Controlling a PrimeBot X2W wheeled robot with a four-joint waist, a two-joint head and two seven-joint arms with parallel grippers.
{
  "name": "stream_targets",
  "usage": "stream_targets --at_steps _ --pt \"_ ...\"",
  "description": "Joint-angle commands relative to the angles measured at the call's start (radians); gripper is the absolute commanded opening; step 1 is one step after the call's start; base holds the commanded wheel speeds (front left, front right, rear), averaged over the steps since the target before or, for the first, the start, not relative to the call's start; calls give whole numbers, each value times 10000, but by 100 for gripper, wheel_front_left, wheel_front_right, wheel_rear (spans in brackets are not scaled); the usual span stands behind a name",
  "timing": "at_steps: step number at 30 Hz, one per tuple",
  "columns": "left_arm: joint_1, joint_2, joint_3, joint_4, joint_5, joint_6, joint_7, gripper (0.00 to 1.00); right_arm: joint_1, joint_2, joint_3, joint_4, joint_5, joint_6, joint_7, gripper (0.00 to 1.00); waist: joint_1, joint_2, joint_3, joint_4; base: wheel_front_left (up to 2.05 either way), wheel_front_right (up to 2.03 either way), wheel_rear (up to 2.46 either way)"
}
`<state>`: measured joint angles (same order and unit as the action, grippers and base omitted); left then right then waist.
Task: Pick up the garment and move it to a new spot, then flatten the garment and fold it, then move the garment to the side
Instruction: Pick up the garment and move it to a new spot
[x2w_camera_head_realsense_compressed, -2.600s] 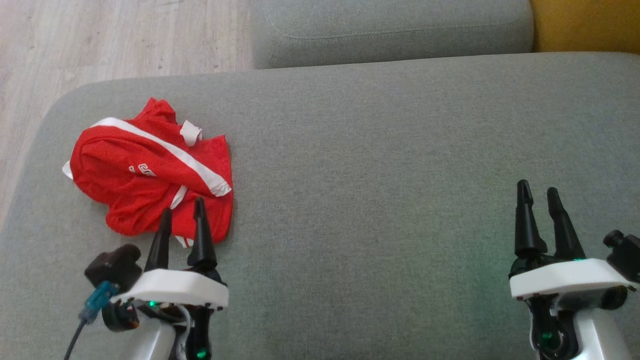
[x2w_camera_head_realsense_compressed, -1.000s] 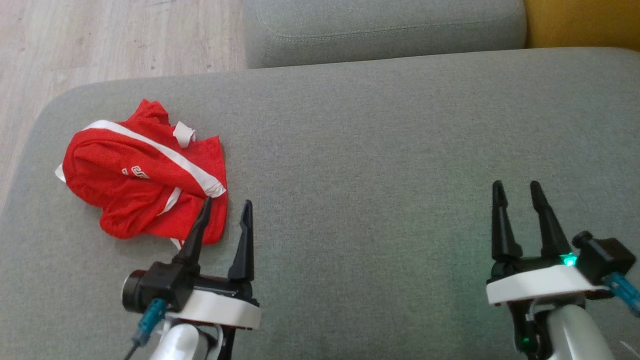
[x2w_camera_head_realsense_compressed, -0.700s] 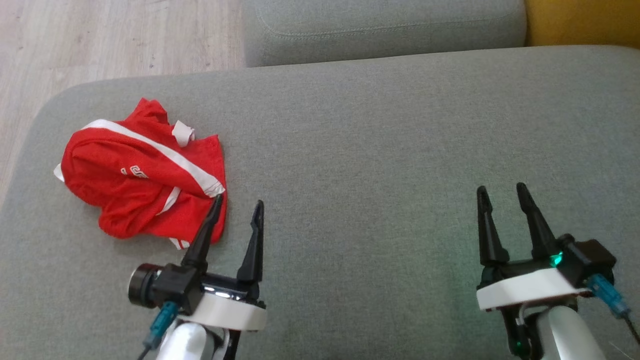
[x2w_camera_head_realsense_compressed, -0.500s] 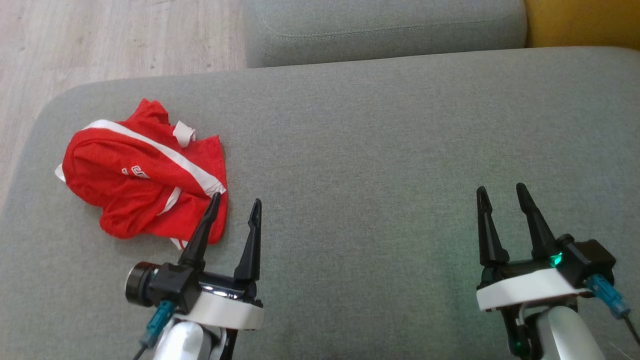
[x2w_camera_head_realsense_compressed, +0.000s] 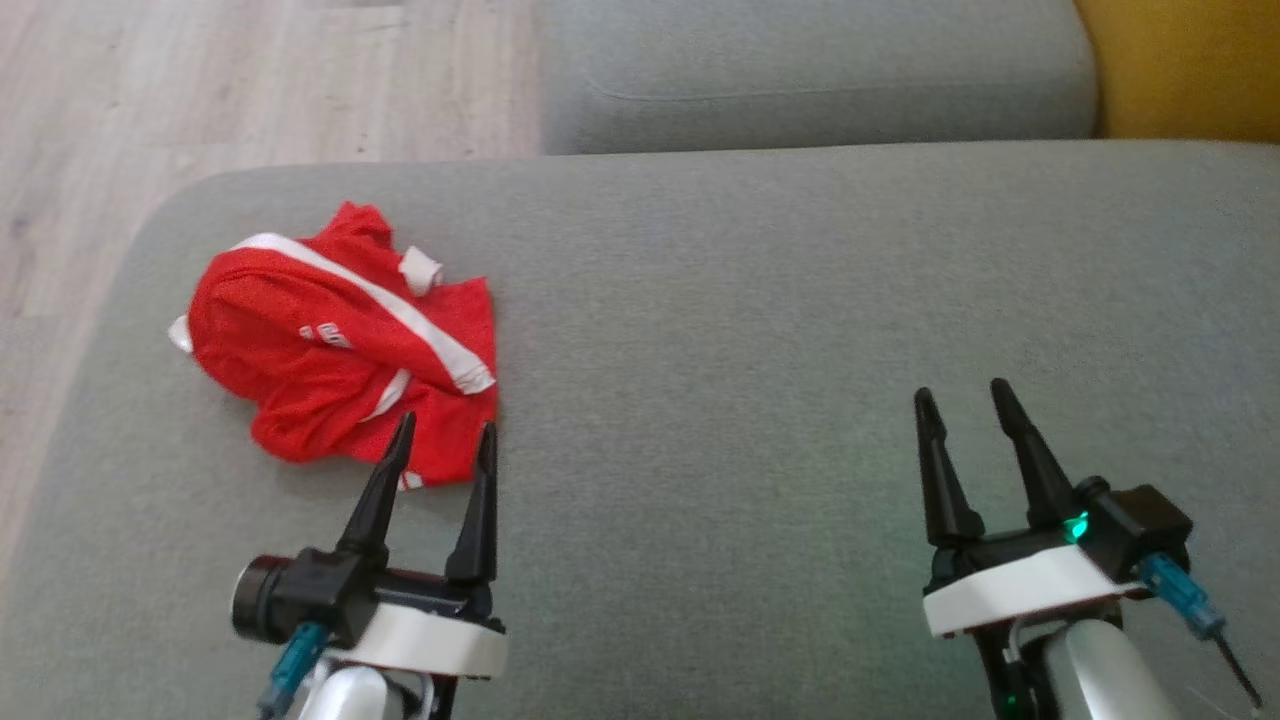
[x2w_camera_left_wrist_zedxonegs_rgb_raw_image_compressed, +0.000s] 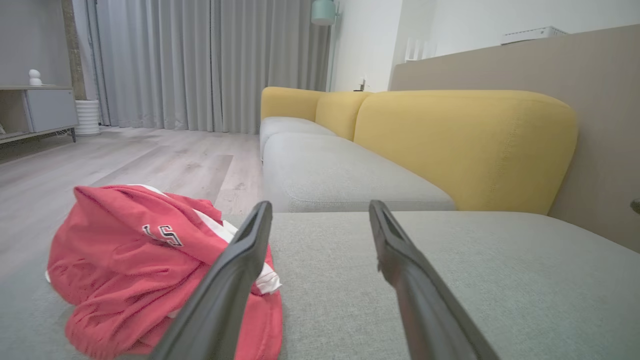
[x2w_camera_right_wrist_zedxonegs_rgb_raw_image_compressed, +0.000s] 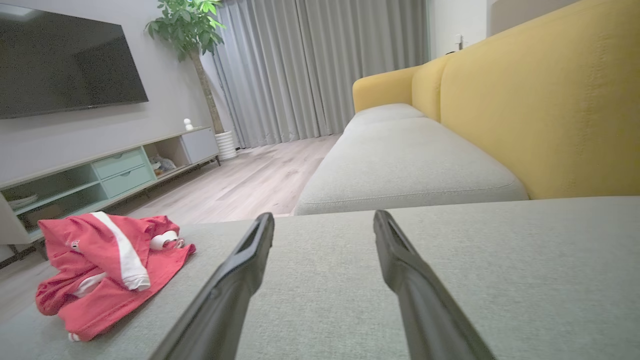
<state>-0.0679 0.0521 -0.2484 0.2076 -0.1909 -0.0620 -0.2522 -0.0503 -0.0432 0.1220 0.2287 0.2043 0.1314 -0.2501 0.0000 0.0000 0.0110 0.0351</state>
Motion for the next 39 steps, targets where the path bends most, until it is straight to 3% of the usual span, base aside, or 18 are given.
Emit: stream_targets --at_steps 1,25,32,39 --pt "-160 -11 494 -301 80 -18 -95 100 -239 -70 368 -275 60 -7 -116 100 0 0 -119 239 0 0 0" --pt "380 -17 980 -83 25 -84 -95 100 140 -70 1588 -212 385 -7 -116 100 0 0 -457 2795 0 0 0" --pt "335 -18 997 -27 13 -167 -95 100 139 -70 1841 -197 409 -7 -116 100 0 0 -321 3036 0 0 0" --pt "-701 210 912 167 216 -408 -95 100 -85 -70 1820 -257 288 -7 -116 100 0 0 312 2618 0 0 0"
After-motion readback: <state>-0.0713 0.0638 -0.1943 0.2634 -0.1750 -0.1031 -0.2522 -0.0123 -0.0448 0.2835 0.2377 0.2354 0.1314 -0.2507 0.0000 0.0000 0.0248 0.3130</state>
